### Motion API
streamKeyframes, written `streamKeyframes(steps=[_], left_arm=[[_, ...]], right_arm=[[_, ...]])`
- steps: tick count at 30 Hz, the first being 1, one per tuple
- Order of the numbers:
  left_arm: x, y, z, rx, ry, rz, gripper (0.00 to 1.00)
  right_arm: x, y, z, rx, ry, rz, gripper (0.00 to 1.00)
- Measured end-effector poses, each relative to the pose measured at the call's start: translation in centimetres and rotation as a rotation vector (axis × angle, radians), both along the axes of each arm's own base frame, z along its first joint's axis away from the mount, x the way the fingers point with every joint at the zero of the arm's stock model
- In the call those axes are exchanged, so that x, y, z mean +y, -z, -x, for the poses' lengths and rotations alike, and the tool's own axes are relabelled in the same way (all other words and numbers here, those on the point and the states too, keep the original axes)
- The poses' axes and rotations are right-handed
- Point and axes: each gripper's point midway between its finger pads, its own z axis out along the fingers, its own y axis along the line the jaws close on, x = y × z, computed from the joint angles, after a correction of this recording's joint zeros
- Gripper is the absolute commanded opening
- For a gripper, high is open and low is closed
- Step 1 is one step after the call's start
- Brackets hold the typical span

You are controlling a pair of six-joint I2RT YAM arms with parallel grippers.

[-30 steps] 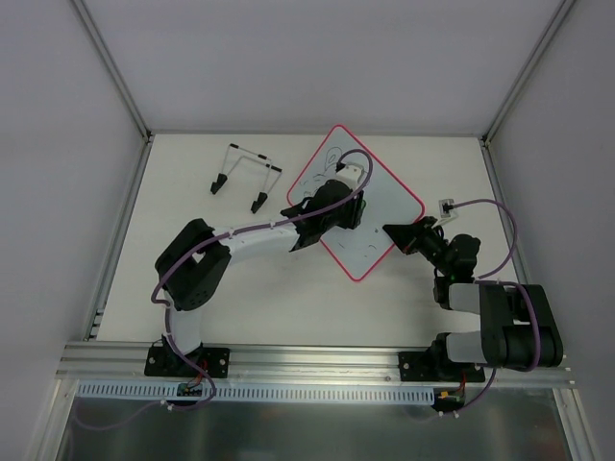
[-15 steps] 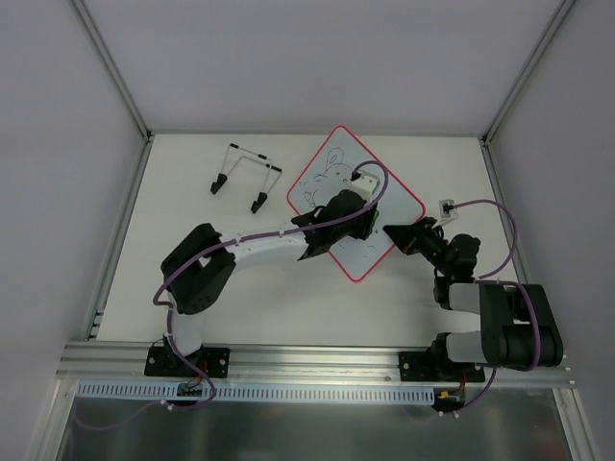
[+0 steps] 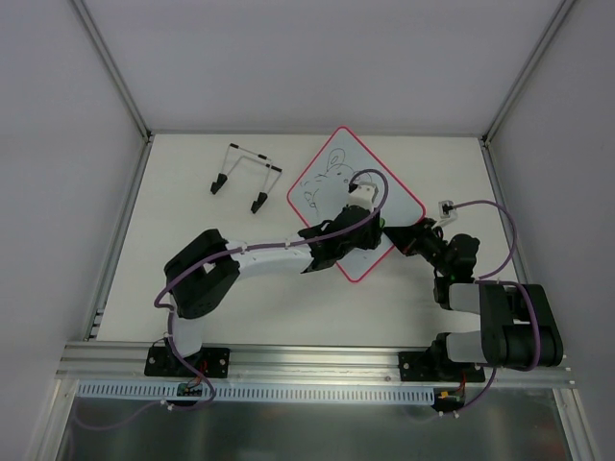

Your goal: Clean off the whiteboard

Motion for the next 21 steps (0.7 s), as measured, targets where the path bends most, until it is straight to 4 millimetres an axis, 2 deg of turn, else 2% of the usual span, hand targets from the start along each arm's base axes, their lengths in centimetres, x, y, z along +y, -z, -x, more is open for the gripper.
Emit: streamKeyframes(steps=[6,13,21], left_arm=[[1.1,0.9,0.0,0.064,-0.107,0.071,0.0],[4.8,3.8,-0.6,0.169,-0.225,0.104,0.0],[7.7,5.6,-2.1,0.22,-0.317,0.119,0.0]], right_arm=[[0.0,0.1,0.1,0.005,-0.004,-0.001,0.0],[0.0,0.1,0.1,0.005,-0.004,0.0,0.0],[0.0,0.1,0.0,0.002,0.002,0.001,0.01]])
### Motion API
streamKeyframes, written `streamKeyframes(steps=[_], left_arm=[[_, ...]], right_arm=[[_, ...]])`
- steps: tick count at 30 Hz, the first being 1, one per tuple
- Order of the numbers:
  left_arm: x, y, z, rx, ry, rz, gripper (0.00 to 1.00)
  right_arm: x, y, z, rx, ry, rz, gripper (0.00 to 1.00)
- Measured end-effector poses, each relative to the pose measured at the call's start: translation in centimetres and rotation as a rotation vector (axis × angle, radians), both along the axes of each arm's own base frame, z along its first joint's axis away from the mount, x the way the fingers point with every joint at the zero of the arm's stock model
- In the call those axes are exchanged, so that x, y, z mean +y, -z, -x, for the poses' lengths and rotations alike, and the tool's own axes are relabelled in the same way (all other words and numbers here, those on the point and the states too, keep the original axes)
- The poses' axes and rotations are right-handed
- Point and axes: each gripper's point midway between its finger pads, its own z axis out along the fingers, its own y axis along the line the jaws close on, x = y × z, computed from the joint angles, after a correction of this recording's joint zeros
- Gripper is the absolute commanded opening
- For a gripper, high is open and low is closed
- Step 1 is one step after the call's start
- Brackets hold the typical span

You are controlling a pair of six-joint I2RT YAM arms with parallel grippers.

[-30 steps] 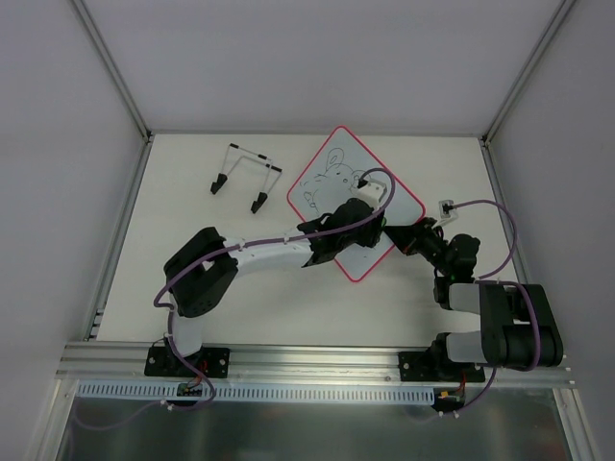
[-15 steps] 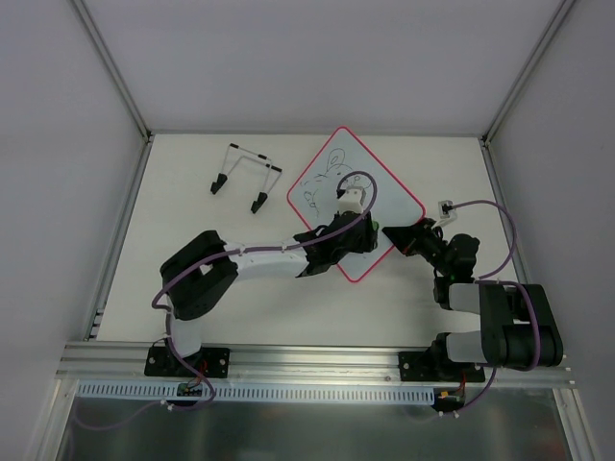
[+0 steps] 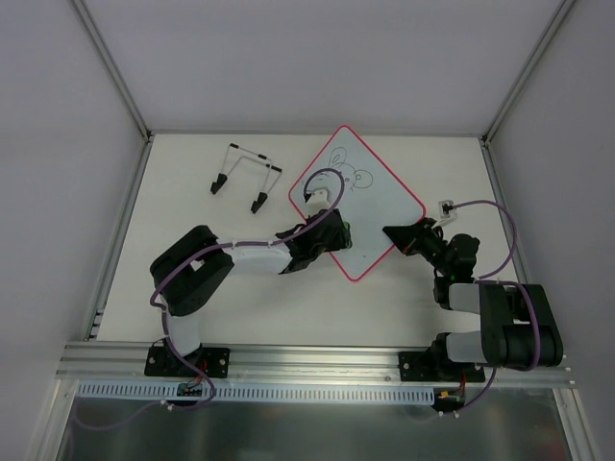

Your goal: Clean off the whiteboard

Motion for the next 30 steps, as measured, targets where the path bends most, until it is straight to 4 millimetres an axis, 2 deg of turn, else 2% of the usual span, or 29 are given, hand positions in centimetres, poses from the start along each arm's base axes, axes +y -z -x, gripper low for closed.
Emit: streamKeyframes(steps=[8,14,18,22,30], left_arm=[[1.8,1.6,-0.7,-0.004,-0.039,0.032,0.0],[1.0,1.4,-0.7,-0.025,-0.016,0.058,0.0],[0.7,1.2,-0.5,-0.062,-0.014,0.015,0.0],[-0.3,0.9,0.2,-0.091,0.011,-0.029,0.0],[-3.9,-0.7,2.9,-0.144,0.115,-0.078,0.0]], right_arm=[[-0.1,-0.2,-0.1,-0.012,0.007,0.003,0.0],[-0.2,-0.3,-0.3,-0.023,0.015,0.008,0.0],[-0.2,-0.3,-0.3,-0.026,0.016,0.009,0.0],[-0.3,-0.4,-0.4,-0.029,0.023,0.009,0.0],[-0.4,-0.4,-0.5,-0.029,0.031,0.01,0.0]])
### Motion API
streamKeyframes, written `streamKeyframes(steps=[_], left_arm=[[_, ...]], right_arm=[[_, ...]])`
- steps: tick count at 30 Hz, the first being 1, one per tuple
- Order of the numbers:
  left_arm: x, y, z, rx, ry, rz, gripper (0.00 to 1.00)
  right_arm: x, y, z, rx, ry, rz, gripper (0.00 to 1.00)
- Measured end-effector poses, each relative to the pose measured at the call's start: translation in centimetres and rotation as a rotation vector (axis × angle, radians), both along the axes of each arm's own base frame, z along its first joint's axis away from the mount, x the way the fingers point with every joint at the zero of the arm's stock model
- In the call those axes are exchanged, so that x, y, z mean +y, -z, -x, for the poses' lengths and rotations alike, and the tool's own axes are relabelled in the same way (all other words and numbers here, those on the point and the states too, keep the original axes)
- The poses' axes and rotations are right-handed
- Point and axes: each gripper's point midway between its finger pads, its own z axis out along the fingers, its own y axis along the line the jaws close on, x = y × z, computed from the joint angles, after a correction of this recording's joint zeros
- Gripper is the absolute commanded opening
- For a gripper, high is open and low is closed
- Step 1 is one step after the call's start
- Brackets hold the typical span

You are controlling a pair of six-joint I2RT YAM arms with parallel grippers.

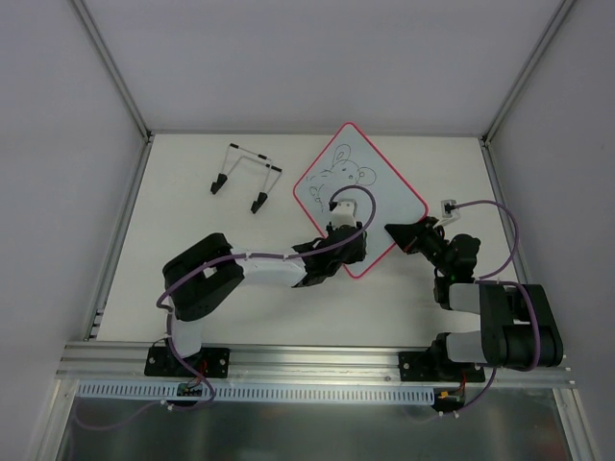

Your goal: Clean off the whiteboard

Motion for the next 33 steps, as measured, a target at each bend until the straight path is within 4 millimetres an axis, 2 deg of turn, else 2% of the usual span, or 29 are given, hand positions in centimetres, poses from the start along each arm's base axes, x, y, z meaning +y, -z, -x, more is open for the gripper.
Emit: streamKeyframes(steps=[9,18,26,33], left_arm=[[-3.6,-1.9,2.4,-0.066,0.126,-0.036,0.0],[-4.2,-2.2,3.0,-0.068,0.149,-0.028,0.0],[-3.1,-1.8,2.3,-0.003,0.092,0.067,0.0],[0.6,0.5,0.2,0.096,-0.014,0.096,0.0]], right_arm=[[0.0,0.0,0.0,0.001,0.004,0.0,0.0],[0.0,0.0,0.0,0.002,0.0,0.0,0.0],[0.1,0.1,0.1,0.005,-0.005,-0.001,0.0],[0.1,0.1,0.1,0.005,-0.008,-0.001,0.0]])
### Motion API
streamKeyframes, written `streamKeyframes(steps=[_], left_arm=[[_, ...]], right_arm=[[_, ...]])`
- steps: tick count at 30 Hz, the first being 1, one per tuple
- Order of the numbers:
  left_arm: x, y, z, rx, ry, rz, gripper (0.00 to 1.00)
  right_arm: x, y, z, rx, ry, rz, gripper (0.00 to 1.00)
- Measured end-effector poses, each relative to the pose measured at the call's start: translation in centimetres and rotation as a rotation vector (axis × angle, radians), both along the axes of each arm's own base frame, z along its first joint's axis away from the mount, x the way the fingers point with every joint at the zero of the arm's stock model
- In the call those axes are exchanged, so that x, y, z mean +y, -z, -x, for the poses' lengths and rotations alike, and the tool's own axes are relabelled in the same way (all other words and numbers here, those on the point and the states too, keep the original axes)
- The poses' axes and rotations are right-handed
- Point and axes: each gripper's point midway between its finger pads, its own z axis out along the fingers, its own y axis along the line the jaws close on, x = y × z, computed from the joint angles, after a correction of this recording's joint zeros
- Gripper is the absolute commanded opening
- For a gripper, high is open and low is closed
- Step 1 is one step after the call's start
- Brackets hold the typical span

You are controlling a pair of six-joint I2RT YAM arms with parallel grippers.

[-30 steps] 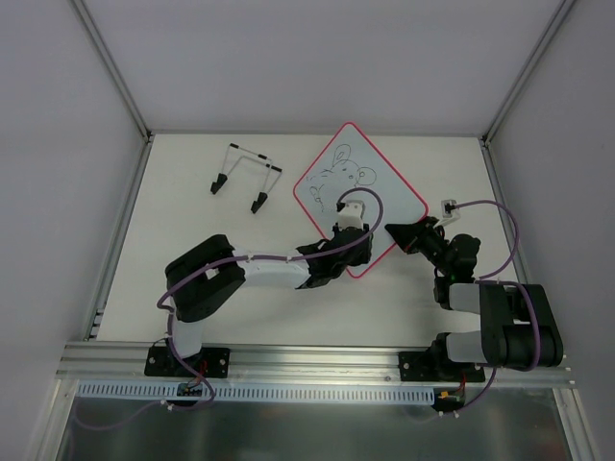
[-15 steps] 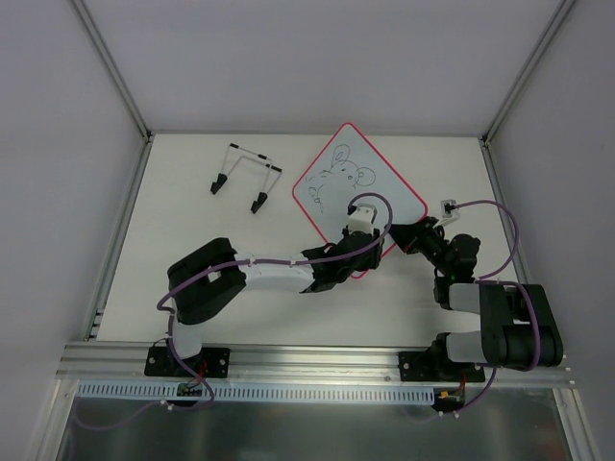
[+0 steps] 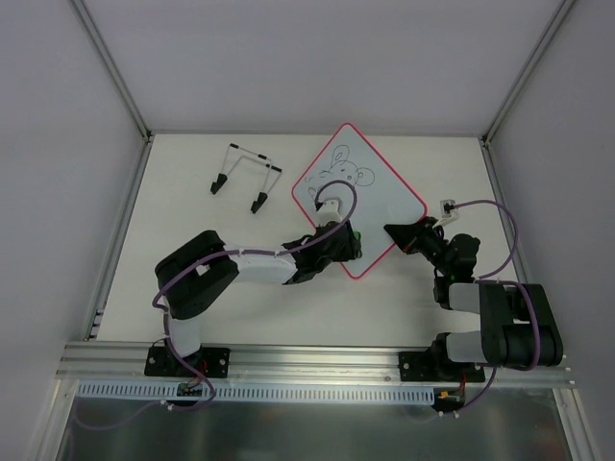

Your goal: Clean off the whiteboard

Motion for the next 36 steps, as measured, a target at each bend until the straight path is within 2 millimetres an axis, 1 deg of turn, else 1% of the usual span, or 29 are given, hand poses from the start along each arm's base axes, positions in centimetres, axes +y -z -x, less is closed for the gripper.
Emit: streamKeyframes(steps=[7,11,13,20,24,28,33,36], left_arm=[[4.7,2.5,-2.9,0.066,-0.117,-0.028,0.0],[6.4,3.7,-3.8,0.091,-0.157,-0.041,0.0],[6.8,3.9,-4.1,0.106,-0.167,-0.022,0.0],[6.4,3.8,-3.9,0.11,-0.148,-0.008,0.0],[5.9,3.6,-3.7,0.076,-0.131,-0.049,0.0],[5.1,3.0,-3.4,0.021,-0.081,-0.134,0.0],[3.0,1.9,-1.9,-0.043,0.024,-0.197,0.0],[2.7,1.6,-1.5,-0.067,0.063,-0.221,0.0]], right_arm=[[0.0,-0.1,0.0,-0.006,0.0,0.001,0.0],[0.0,-0.2,0.0,-0.012,-0.003,0.003,0.0],[0.0,-0.2,0.0,-0.015,-0.004,0.005,0.0],[0.0,-0.2,0.0,-0.019,-0.004,0.006,0.0],[0.0,-0.3,0.0,-0.022,-0.004,0.007,0.0],[0.0,-0.5,-0.1,-0.031,-0.004,0.01,0.0],[0.0,-0.5,-0.3,-0.032,-0.004,0.011,0.0],[0.1,-0.5,-0.2,-0.031,-0.007,0.009,0.0]])
